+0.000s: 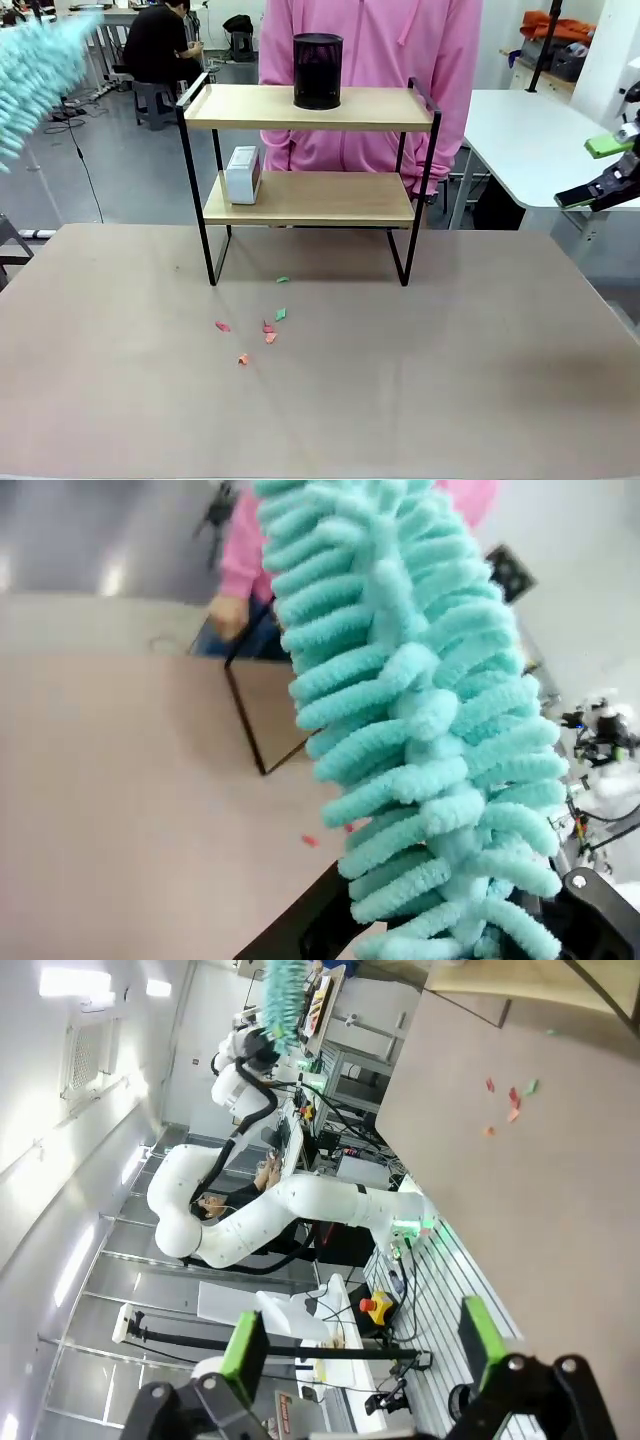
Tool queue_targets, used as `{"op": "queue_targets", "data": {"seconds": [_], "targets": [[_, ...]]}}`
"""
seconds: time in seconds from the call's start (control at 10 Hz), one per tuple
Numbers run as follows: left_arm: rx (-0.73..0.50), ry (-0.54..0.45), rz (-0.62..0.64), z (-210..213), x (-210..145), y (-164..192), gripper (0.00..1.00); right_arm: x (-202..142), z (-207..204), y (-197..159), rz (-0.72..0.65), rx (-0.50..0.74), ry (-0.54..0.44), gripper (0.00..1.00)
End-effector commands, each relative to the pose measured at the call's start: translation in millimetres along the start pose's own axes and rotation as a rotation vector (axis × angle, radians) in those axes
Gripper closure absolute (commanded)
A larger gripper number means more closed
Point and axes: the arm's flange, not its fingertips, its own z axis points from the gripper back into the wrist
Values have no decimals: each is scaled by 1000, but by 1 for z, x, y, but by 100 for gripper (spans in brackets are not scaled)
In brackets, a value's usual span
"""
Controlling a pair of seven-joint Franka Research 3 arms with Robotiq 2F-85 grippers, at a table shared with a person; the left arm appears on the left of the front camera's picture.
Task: Clean the shelf.
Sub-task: Hand the Duster back to the human.
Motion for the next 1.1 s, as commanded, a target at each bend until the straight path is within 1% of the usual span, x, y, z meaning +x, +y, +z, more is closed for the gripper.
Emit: {"op": "queue_targets", "data": {"seconds": [0.0,0.1,0.2,1.0], "targets": [[3,47,171,-38,-29,15,100,0,4,0,19,-6,18,0],[20,96,241,-43,-31,23,100,0,4,0,19,-6,18,0],[21,34,95,-19,-4,21,100,0,4,0,19,-6,18,0],[21,34,95,-19,-4,21,100,0,4,0,19,-6,18,0]]}}
